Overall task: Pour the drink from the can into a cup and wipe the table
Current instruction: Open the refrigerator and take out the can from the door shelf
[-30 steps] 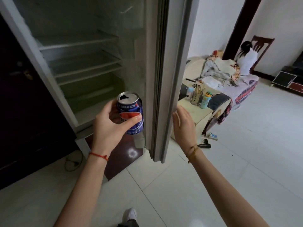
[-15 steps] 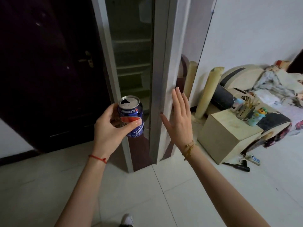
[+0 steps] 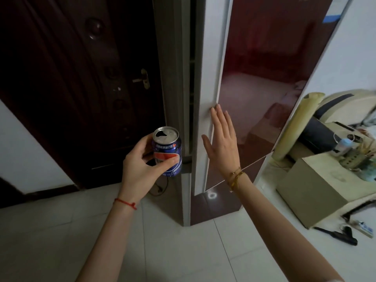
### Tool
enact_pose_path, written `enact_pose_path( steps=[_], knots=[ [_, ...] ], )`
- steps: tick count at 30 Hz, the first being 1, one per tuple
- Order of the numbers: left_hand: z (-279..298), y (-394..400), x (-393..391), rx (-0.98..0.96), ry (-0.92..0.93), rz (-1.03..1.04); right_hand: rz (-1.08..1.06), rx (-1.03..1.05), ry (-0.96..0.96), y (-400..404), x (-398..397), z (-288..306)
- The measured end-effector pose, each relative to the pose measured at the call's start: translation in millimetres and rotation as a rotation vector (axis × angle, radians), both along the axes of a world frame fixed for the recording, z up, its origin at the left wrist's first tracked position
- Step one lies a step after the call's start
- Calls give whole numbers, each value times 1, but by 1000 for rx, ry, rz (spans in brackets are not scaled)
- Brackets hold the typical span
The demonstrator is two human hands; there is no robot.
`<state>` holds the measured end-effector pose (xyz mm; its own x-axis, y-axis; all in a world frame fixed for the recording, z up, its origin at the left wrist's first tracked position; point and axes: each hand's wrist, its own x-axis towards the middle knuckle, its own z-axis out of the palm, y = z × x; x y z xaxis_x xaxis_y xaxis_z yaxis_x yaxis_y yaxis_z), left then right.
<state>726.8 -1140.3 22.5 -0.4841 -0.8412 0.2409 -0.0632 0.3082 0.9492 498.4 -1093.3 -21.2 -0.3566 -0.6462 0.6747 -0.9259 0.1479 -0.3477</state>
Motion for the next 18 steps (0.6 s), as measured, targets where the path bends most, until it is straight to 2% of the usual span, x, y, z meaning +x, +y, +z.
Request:
enact_pose_path(
  steps=[11, 18],
  knots=[
    [-14, -71, 4, 33, 12, 16, 20, 122, -71, -96, -11, 0],
    [-17, -91, -6, 36, 21, 45, 65, 119, -116, -117, -16, -5]
  ],
)
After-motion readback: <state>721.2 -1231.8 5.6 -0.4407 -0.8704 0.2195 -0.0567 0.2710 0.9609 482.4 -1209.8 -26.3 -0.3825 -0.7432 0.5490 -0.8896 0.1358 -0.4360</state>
